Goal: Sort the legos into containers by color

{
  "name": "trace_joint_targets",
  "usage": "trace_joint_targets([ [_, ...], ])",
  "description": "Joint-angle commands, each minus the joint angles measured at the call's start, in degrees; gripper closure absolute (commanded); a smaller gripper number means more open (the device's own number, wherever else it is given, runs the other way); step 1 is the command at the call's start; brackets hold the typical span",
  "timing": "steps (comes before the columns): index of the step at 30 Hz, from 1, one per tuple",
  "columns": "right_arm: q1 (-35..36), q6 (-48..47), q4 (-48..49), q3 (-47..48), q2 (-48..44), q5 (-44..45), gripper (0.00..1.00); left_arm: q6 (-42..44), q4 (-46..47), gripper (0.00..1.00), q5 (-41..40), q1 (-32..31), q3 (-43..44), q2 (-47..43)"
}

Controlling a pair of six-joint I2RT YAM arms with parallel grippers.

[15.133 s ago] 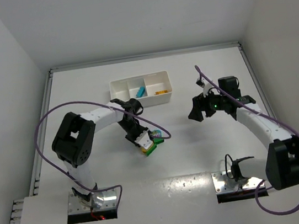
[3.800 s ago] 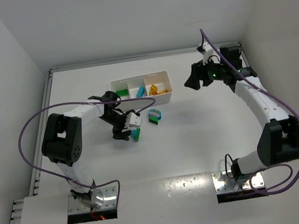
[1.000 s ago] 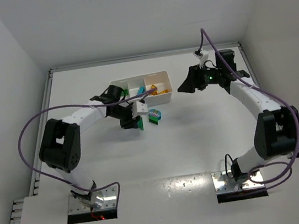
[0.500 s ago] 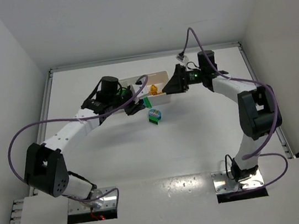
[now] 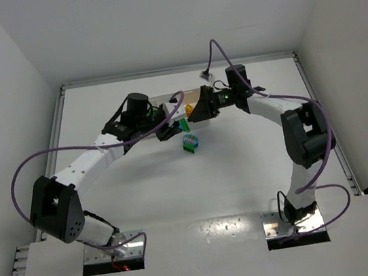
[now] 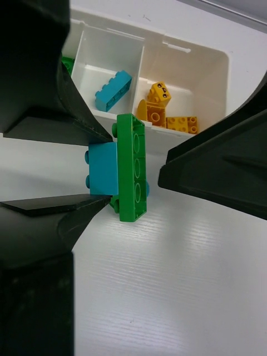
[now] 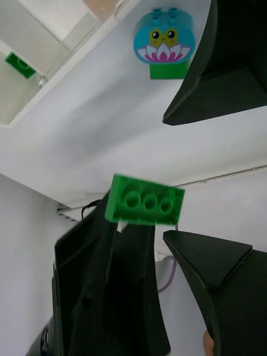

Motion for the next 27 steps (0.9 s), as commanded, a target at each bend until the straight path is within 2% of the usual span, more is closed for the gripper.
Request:
trace_joint_targets([
  [1, 0.5, -1.9, 0.1, 3.6, 1.4, 1.0, 0.23, -1.1, 2.7, 0.84, 1.1, -1.1, 2.7, 0.3],
  [6, 1.5, -1.9, 0.1, 5.3, 3.3, 1.5, 0.23, -1.1, 2.7, 0.84, 1.1, -1.7, 2.7, 0.3],
  [13, 1.5, -1.4, 2.0, 5.3, 3.3, -2.2, 0.25, -0.1, 3.2, 0.85, 0.6, -1.7, 2.7, 2.0],
  [27, -0.8, -1.4, 3.3, -0.8, -2.9, -3.2, 0.25, 1.0, 3.7, 0.85, 0.0, -1.7, 2.7, 1.4],
])
